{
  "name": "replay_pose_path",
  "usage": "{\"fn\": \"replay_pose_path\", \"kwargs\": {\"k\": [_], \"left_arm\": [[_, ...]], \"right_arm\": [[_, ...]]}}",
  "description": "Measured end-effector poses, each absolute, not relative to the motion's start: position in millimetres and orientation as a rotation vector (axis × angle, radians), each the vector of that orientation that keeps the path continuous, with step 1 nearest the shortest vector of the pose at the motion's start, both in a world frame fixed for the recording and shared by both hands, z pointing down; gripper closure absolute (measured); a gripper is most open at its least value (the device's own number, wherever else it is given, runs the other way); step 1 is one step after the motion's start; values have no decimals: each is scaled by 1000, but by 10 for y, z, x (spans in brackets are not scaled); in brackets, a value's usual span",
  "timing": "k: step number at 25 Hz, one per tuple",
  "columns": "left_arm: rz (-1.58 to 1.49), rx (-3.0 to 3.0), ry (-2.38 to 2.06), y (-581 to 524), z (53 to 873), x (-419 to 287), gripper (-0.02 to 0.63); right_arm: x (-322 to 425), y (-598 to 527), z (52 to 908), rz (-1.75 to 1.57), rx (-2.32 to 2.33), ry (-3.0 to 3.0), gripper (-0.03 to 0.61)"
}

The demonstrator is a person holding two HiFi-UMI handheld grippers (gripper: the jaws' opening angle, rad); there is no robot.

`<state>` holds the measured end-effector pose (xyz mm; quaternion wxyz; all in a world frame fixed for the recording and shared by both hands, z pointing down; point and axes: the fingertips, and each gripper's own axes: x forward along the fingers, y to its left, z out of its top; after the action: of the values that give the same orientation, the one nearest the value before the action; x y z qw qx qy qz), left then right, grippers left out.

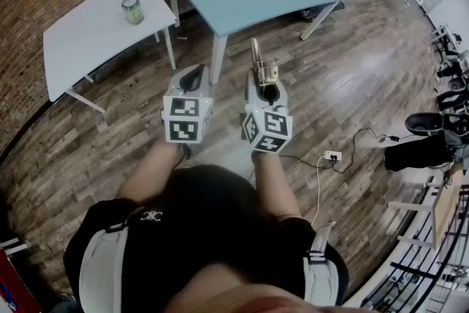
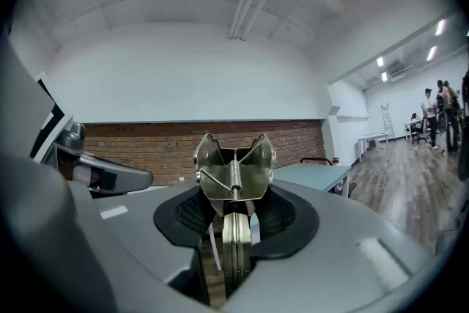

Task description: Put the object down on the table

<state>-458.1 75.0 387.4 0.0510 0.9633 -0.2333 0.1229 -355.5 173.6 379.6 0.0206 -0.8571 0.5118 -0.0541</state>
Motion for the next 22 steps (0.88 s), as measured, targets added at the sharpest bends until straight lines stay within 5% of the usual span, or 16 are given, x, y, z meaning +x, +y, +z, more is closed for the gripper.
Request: {"fn": "replay_pose_path", "kwargs": {"k": [22], "left_arm": [[410,2957,-499,379,4107,-4602,615]], "right_arm": [[-3761,1509,3875,-203,-2782,1424,422]]}}
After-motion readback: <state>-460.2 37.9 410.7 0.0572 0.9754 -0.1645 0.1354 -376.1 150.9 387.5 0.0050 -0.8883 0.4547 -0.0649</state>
